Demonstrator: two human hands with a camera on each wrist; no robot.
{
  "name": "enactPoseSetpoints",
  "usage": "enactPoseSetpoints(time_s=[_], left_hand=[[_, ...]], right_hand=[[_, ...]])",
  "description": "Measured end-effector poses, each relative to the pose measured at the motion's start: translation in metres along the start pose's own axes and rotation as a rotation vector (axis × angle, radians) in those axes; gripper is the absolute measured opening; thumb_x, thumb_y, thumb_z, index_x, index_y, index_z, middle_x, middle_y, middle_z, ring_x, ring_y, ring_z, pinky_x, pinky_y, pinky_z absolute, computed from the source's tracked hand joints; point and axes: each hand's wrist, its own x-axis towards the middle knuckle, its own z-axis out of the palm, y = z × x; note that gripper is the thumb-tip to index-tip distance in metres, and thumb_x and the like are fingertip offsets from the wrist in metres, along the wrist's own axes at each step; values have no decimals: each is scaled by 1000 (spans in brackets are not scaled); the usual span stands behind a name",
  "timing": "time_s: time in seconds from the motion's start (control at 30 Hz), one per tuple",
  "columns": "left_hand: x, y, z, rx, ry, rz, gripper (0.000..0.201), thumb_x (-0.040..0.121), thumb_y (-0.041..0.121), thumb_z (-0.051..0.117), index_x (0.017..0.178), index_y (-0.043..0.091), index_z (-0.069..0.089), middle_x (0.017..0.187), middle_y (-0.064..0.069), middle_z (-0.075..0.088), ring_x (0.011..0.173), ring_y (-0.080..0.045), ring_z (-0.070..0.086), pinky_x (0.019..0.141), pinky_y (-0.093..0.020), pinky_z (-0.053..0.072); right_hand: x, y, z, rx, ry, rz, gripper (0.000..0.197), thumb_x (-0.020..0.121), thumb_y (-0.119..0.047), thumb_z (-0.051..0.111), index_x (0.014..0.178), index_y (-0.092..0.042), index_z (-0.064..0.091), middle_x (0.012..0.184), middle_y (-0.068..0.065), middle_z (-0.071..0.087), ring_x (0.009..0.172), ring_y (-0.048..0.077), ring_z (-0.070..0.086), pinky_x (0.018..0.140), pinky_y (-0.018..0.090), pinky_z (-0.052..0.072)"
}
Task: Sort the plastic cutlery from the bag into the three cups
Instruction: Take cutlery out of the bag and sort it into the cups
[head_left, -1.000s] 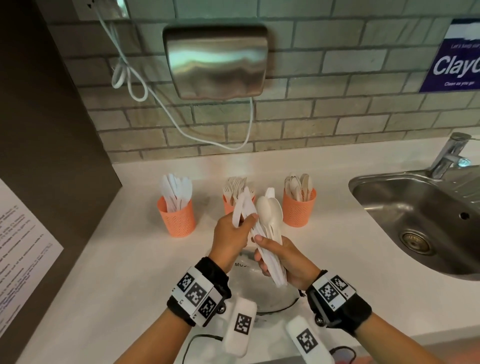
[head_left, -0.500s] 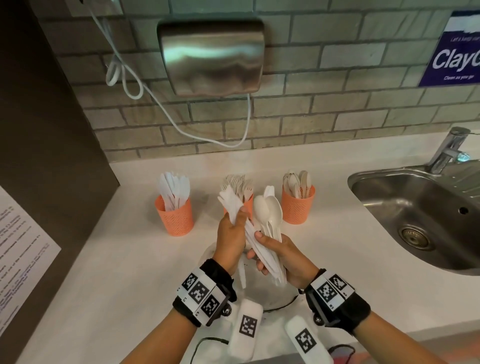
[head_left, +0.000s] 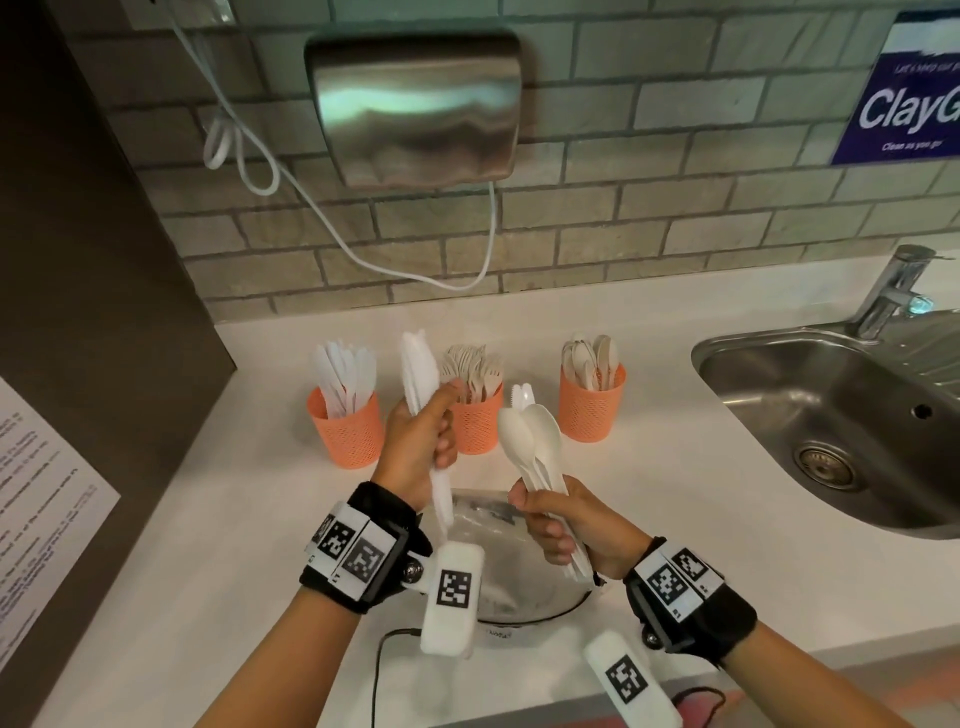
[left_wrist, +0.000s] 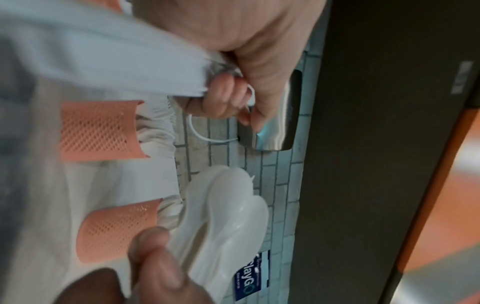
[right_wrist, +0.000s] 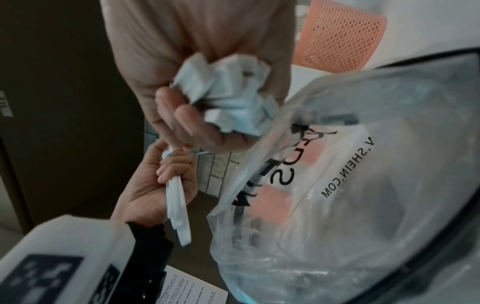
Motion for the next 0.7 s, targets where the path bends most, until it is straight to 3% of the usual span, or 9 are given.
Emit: enactPoseSetpoints(time_s=[0.13, 0.3, 0.4, 0.47, 0.57, 0.7], left_hand=[[-12, -2, 6, 251, -126, 2, 21, 82, 23, 68, 69, 16, 54, 43, 7, 31, 32, -4, 25, 31, -14, 22], [-15, -1, 15, 394, -115, 62, 14, 81, 20, 70, 72, 17, 59, 43, 9, 42, 32, -4, 27, 32, -14, 21], [-15, -1, 19, 442, -107, 89, 15, 82, 14, 68, 74, 9, 57, 51, 2, 43, 29, -2, 30, 31, -12, 24], [-15, -1, 20, 471, -128, 103, 12, 84, 9, 66, 80, 4, 55, 47, 6, 41, 27, -1, 34, 32, -9, 26], [-12, 2, 19, 490, -128, 162, 8, 87, 8, 61, 80, 7, 57, 36, 13, 42, 29, 2, 39, 34, -5, 28], [-9, 6, 18, 370, -63, 222, 15, 93, 11, 52, 78, 14, 54, 37, 13, 43, 31, 1, 41, 36, -6, 29]], right_hand=[[-1, 0, 0, -71, 27, -16, 6, 78, -7, 56, 77, -13, 55, 41, -5, 35, 30, 5, 28, 34, 13, 27], [-4, 4, -3, -204, 40, -22, 18, 89, 2, 50, 80, -12, 55, 41, -5, 39, 30, 5, 33, 34, 14, 31], [-6, 4, -3, -233, 31, -21, 17, 89, 2, 51, 81, -13, 55, 41, -6, 40, 30, 6, 34, 34, 14, 32], [-7, 4, -3, -256, 29, -20, 16, 89, 1, 52, 83, -14, 55, 42, -5, 40, 31, 6, 34, 35, 15, 32], [-9, 3, -4, -275, 25, -21, 13, 89, -2, 53, 85, -14, 55, 42, -7, 42, 32, 6, 34, 35, 15, 32], [-12, 0, -5, -308, 27, -45, 10, 91, -5, 52, 87, -13, 55, 43, -9, 41, 33, 6, 33, 35, 14, 31]])
